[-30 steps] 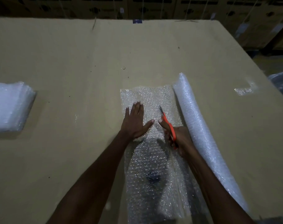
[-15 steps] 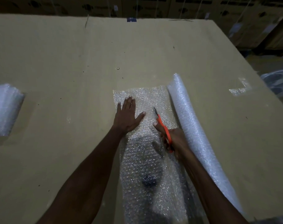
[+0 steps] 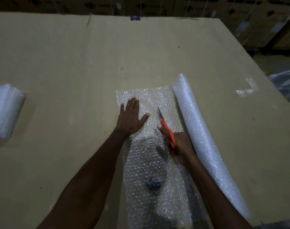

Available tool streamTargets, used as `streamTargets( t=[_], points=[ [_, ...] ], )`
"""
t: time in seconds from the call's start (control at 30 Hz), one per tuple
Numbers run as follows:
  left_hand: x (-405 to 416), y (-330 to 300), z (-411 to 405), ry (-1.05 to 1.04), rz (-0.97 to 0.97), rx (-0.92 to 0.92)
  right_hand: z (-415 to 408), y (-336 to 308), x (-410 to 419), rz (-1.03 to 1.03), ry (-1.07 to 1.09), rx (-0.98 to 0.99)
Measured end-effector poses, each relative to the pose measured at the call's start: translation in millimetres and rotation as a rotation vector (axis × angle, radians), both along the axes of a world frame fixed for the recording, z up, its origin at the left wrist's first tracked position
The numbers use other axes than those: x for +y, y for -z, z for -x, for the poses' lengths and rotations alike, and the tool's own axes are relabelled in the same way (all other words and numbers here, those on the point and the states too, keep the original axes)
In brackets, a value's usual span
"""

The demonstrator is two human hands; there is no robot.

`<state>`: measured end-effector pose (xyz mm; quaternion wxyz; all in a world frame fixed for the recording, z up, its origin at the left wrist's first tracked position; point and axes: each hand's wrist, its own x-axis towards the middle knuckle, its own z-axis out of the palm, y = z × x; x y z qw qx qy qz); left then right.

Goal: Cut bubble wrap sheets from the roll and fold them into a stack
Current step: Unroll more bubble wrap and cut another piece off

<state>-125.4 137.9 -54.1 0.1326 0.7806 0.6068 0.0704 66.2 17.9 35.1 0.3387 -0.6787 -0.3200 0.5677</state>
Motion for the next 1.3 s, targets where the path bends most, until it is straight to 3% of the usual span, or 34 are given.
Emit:
streamTargets(
  t=[1.3],
  points=[
    [-11,-3,5,-0.014,-0.007,0.015,6,13,43,-0.039,0.023,-0.039]
  ],
)
